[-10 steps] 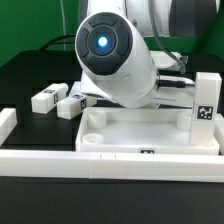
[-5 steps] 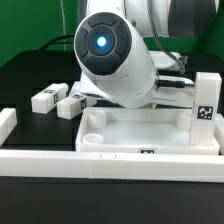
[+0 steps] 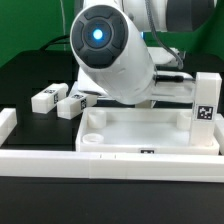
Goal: Assemble desk
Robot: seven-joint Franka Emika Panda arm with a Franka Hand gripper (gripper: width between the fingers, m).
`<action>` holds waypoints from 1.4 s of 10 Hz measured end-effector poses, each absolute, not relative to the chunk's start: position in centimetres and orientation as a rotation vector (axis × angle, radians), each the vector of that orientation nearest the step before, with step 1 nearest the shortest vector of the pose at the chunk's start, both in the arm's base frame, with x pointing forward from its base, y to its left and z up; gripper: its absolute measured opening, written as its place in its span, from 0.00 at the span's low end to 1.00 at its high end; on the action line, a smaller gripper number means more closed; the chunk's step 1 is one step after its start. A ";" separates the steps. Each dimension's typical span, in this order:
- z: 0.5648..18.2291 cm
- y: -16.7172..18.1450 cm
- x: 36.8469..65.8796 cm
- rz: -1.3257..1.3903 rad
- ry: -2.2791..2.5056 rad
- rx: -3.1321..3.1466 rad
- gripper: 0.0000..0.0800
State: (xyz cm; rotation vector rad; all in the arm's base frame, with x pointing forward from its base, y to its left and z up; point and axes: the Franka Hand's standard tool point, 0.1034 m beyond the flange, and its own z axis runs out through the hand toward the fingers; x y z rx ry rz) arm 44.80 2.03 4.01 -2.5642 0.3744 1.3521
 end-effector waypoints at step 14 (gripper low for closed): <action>13.0 0.2 51.9 0.541 0.386 -2.872 0.36</action>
Offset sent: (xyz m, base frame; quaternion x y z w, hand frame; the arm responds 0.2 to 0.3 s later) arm 0.0000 0.0000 0.0000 0.0000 0.0000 0.0000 1.0000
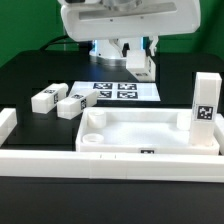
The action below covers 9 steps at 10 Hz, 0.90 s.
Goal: Assemble desk
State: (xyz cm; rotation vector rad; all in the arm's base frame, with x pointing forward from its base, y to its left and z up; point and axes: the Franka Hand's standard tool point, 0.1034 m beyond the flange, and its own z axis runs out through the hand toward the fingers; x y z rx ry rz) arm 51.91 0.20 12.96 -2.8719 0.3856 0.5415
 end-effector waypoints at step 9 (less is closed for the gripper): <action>16.2 -1.2 56.8 -0.157 0.274 -3.023 0.36</action>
Offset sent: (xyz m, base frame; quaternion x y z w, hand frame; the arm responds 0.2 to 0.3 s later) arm 0.0305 -0.0272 0.0366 -0.0942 0.2017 -0.1147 0.9681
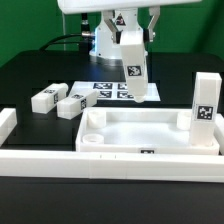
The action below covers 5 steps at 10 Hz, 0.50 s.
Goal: Assemble desk
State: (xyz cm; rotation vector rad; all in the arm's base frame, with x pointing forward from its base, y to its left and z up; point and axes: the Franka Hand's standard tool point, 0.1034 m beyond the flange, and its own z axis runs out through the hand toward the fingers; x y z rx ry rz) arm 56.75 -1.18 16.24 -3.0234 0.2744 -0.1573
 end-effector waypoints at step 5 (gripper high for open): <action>15.5 -3.9 58.2 -0.281 0.050 -3.080 0.36</action>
Offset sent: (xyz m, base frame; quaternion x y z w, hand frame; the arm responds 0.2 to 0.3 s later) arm 0.0272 -0.0460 -0.0048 -0.0349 0.0844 -0.1425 0.9856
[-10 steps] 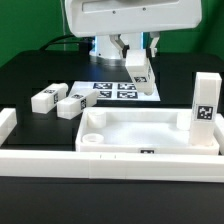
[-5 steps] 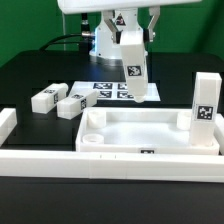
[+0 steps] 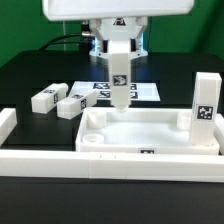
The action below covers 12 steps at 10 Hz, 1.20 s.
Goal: Assemble desk
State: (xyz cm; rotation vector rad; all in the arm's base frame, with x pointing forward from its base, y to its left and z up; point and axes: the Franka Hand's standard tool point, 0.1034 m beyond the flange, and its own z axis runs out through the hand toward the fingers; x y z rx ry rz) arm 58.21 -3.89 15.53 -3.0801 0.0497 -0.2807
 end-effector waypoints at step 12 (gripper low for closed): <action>15.1 -6.3 59.8 -0.632 0.072 -3.093 0.36</action>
Offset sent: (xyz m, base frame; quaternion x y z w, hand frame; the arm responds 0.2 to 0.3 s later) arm 0.0000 0.0000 0.0000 0.0000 0.1296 0.0000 0.9916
